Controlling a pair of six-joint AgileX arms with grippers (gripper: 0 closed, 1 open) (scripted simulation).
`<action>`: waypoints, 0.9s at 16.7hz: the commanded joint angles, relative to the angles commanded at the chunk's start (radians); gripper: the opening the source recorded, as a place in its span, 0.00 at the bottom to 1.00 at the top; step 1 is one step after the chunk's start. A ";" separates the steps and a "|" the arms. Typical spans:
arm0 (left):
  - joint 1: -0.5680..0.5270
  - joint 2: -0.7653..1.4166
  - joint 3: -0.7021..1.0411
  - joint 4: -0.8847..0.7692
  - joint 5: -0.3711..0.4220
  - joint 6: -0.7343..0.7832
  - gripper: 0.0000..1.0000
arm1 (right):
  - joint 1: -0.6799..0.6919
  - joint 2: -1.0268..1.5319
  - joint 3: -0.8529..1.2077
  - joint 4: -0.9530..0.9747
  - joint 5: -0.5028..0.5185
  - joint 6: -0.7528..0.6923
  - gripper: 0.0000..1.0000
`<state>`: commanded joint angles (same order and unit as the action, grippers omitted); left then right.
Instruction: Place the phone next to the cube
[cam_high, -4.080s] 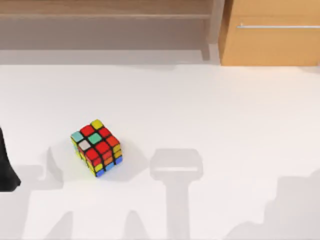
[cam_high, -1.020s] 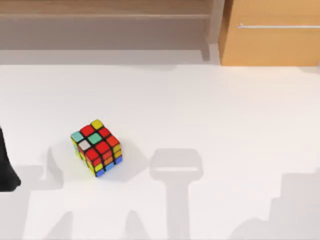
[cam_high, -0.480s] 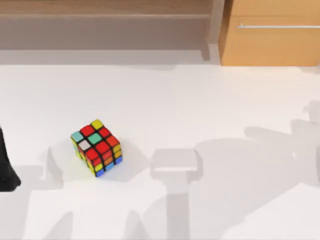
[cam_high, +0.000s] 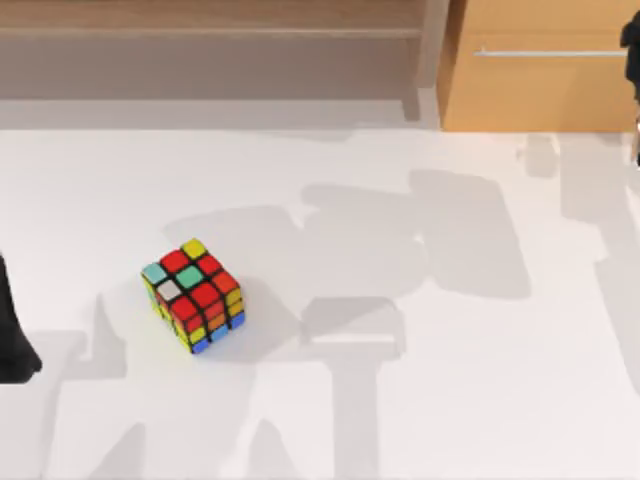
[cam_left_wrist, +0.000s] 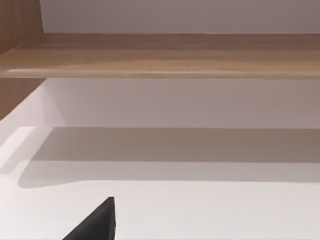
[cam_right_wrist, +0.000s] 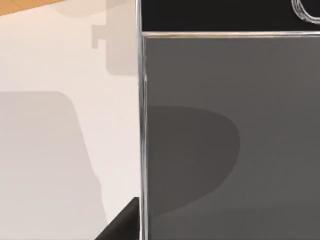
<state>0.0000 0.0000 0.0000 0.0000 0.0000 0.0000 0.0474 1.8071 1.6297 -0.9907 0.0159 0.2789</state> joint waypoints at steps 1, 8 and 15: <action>0.000 0.000 0.000 0.000 0.000 0.000 1.00 | 0.035 0.031 0.047 -0.020 0.000 0.024 0.00; 0.000 0.000 0.000 0.000 0.000 0.000 1.00 | 0.294 0.248 0.305 -0.157 -0.002 0.204 0.00; 0.000 0.000 0.000 0.000 0.000 0.000 1.00 | 0.529 0.413 0.429 -0.262 -0.005 0.368 0.00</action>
<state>0.0000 0.0000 0.0000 0.0000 0.0000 0.0000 0.5765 2.2204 2.0582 -1.2527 0.0114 0.6465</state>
